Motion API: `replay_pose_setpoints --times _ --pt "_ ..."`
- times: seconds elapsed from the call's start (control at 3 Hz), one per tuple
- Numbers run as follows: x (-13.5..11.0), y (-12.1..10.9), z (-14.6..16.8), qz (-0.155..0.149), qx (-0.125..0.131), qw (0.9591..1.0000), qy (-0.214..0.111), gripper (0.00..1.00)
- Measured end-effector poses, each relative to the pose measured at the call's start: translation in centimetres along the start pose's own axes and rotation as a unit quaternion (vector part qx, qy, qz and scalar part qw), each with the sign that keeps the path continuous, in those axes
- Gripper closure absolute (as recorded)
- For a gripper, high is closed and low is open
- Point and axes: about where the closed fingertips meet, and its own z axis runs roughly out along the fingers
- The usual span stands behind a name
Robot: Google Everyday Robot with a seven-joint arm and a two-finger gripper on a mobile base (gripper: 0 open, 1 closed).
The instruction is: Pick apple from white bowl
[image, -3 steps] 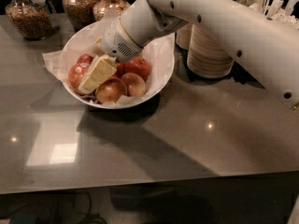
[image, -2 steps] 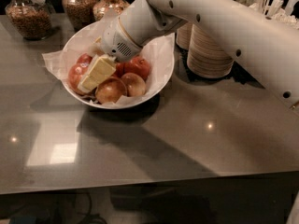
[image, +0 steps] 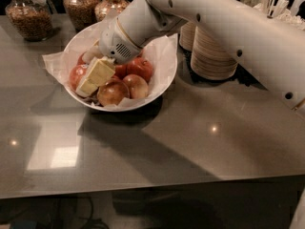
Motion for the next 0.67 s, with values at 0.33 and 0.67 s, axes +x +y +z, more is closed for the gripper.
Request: replay_pose_setpoints --times 0.33,0.67 --pt "-2.3 1.6 -1.8 -0.032 0.019 0.9993 -0.006 0.19" --pt "-3.9 2.3 -2.4 -0.053 0.025 0.9982 -0.01 0.17"
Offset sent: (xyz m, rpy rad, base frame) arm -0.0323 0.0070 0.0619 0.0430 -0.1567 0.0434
